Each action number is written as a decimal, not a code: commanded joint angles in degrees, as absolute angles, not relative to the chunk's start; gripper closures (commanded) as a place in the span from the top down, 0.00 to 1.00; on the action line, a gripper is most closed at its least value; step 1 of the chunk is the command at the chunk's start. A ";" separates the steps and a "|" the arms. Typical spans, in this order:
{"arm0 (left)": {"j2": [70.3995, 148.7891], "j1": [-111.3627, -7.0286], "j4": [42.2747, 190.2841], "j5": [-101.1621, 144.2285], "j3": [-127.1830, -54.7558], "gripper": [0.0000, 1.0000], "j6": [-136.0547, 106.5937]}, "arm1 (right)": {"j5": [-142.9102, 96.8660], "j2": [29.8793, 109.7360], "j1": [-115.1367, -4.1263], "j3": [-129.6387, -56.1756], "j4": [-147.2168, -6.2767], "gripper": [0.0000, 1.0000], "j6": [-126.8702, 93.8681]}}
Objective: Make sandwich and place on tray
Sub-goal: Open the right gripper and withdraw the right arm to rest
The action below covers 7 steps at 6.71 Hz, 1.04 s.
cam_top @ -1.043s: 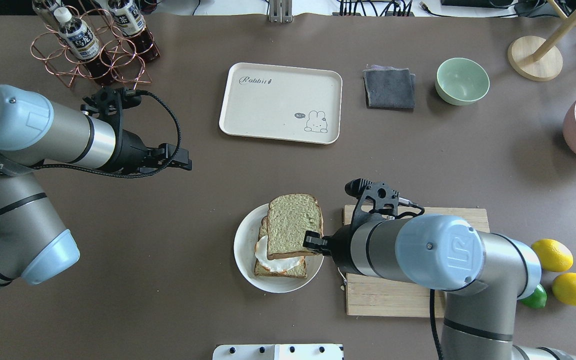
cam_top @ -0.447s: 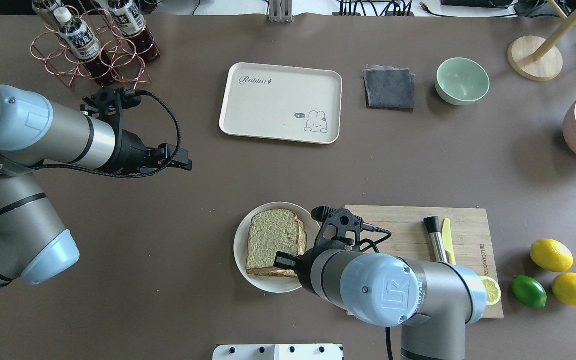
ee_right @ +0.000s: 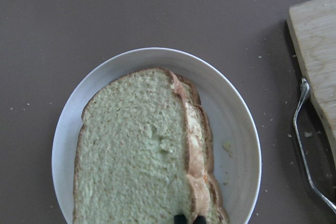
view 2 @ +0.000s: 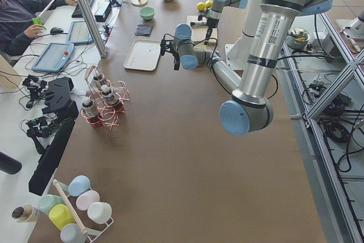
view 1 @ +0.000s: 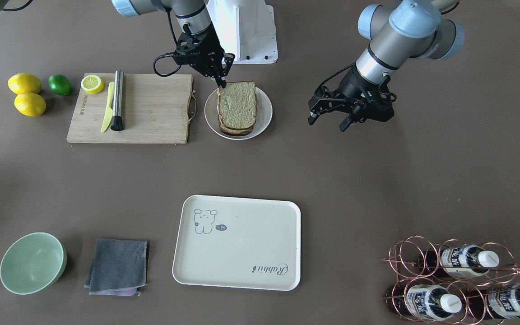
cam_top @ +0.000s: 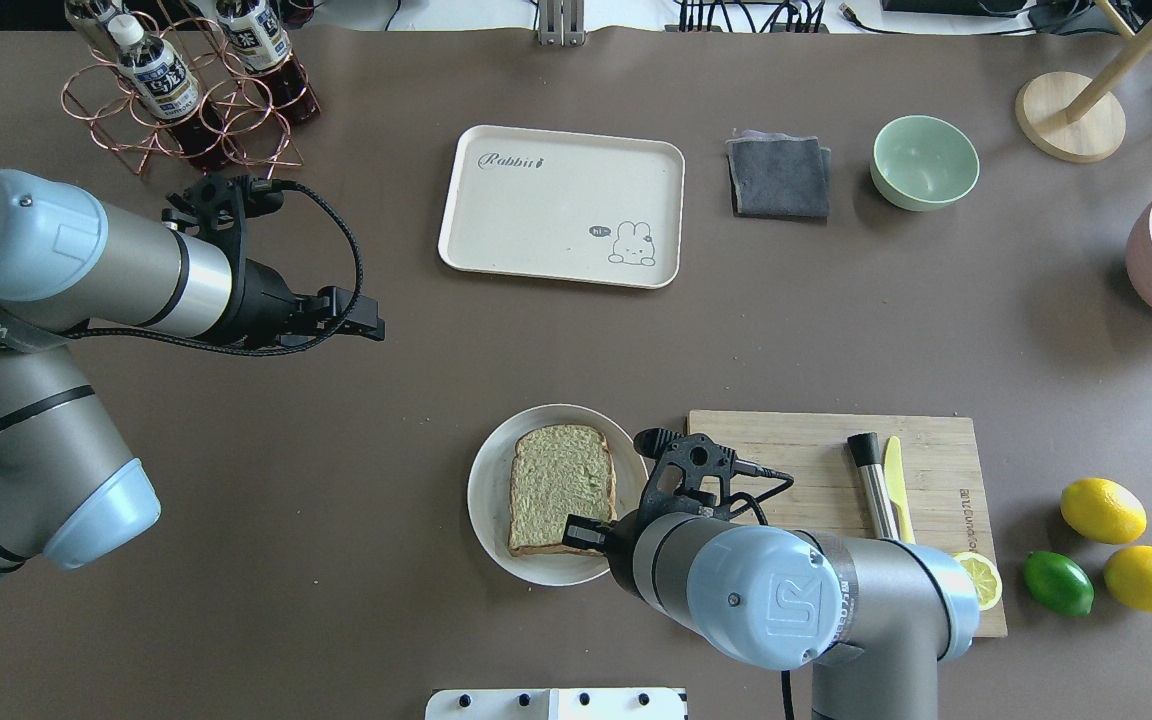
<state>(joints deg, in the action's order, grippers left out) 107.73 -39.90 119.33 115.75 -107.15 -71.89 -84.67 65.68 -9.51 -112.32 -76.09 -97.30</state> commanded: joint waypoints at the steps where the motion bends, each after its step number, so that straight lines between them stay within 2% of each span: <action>1: 107.84 -39.90 119.36 115.75 -107.05 0.98 -71.81 | -83.24 65.66 -8.71 -112.24 -76.29 0.00 -99.31; 2: 107.93 -39.90 119.36 115.75 -106.88 0.98 -71.81 | -83.23 65.74 -8.79 -112.24 -76.29 0.00 -99.14; 3: 108.19 -39.90 119.36 115.75 -106.70 0.98 -71.81 | -83.15 65.92 -8.79 -112.15 -76.29 0.39 -98.97; 4: 108.28 -39.90 119.36 115.75 -106.70 0.98 -71.81 | -83.06 66.18 -9.57 -112.15 -76.46 0.99 -98.01; 6: 108.19 -39.90 119.36 116.10 -106.70 0.98 -71.72 | -84.02 66.10 -12.20 -112.67 -76.55 1.00 -93.20; 7: 108.19 -39.90 119.36 116.02 -106.70 0.98 -71.89 | -88.81 66.35 -17.09 -112.50 -76.73 1.00 -90.64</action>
<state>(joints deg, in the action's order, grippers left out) 108.22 -39.90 119.36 116.01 -106.70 -71.77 -85.07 66.20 -12.89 -112.49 -76.57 -93.63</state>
